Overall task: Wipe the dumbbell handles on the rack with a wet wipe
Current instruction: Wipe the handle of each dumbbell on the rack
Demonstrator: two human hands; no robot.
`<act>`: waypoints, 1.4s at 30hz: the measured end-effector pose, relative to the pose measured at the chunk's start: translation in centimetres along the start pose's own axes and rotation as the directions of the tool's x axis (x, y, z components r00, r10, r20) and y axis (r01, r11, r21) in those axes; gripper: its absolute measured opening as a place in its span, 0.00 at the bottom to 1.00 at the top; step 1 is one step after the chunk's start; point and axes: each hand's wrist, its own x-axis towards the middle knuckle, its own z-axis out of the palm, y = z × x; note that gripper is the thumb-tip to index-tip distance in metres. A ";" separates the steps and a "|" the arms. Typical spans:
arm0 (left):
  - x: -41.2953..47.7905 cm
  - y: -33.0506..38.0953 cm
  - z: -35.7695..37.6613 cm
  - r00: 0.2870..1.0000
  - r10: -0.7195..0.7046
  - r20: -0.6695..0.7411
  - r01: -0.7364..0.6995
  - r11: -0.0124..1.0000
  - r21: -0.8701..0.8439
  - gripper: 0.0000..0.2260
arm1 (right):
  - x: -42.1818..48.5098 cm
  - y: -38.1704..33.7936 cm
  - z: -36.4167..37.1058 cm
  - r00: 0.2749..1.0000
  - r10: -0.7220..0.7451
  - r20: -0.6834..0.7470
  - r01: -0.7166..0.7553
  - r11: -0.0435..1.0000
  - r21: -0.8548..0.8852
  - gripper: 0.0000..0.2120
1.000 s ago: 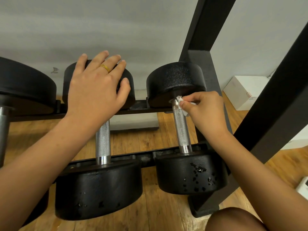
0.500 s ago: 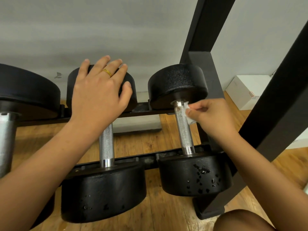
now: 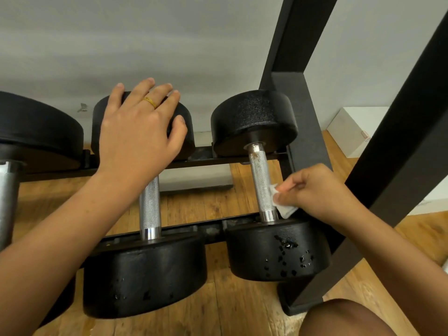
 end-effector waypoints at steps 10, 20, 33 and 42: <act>-0.1 0.1 0.0 1.000 0.012 0.003 -0.012 1.000 0.003 0.22 | -0.8 -1.0 -1.2 0.986 0.058 0.155 -0.052 0.998 -0.039 0.06; -0.1 -0.1 0.0 1.000 0.029 -0.009 -0.029 1.000 -0.003 0.23 | 5.8 -1.3 2.0 0.962 0.270 0.050 -0.199 0.558 0.806 0.07; -0.1 -0.1 0.7 0.997 0.023 -0.071 -0.023 1.000 0.014 0.21 | 6.2 -1.0 2.0 0.971 0.228 0.070 -0.197 0.602 0.774 0.13; -0.1 0.0 0.7 0.997 0.011 -0.073 -0.009 0.999 0.030 0.21 | 5.3 -0.6 1.6 0.964 0.245 0.101 -0.245 0.681 0.690 0.09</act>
